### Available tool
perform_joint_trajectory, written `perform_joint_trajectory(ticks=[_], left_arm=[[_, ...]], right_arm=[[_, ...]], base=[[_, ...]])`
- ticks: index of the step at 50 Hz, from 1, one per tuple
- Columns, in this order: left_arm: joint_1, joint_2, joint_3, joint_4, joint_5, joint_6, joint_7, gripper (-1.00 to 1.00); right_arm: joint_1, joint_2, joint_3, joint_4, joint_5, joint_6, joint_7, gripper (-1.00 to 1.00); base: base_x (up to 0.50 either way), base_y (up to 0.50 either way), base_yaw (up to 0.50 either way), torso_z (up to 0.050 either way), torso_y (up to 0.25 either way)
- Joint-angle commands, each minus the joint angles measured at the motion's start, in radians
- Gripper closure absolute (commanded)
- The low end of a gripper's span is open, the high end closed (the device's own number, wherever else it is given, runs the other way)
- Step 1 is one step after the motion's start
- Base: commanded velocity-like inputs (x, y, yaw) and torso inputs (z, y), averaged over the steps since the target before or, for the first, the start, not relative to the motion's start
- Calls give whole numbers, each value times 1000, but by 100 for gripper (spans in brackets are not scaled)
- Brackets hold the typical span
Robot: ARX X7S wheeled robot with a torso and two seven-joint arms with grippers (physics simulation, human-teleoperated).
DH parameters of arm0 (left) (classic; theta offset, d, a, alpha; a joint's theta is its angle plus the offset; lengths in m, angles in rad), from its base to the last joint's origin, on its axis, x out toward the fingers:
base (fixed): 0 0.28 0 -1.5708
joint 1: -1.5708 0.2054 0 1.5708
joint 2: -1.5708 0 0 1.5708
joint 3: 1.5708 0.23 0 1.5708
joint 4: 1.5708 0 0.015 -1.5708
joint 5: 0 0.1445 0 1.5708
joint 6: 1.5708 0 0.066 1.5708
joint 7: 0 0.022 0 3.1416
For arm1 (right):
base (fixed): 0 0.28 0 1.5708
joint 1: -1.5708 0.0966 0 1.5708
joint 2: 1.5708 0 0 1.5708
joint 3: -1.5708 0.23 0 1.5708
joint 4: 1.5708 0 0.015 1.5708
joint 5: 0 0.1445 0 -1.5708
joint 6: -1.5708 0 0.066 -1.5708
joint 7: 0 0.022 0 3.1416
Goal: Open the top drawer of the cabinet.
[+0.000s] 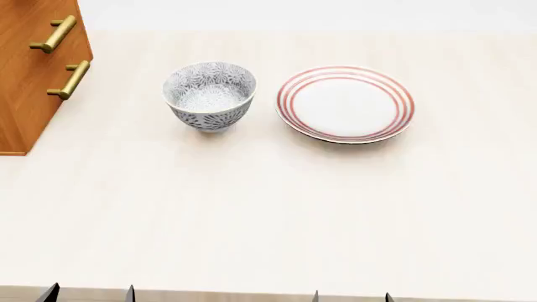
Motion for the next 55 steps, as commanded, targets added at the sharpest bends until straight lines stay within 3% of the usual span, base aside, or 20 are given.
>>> perform_joint_trajectory(ticks=[1, 16, 17, 18, 43, 55], left_arm=[[-1, -16, 18, -4, -15, 3, -19, -100], [-3, -56, 69, 1, -43, -4, -66, -100], [-16, -205, 233, 88, -266, -2, -198, -100], [-5, -11, 16, -11, 2, 3, -12, -100], [-6, -69, 91, -5, -49, -7, -77, -100], [-7, -82, 107, 2, -71, -11, -89, -100]], right_arm=[[-1, 16, -20, -4, 17, 6, 18, -100], [5, 54, -65, 3, 58, 6, 62, -100], [42, 204, -236, 11, 189, 49, 222, -100], [4, 9, -12, 4, 13, 8, 10, -100], [2, 68, -81, -3, 76, 11, 72, -100], [5, 81, -95, 1, 93, 5, 91, -100]], base=[[0, 0, 0, 0, 0], [0, 0, 0, 0, 0], [0, 0, 0, 0, 0], [0, 0, 0, 0, 0], [0, 0, 0, 0, 0], [0, 0, 0, 49, 0]])
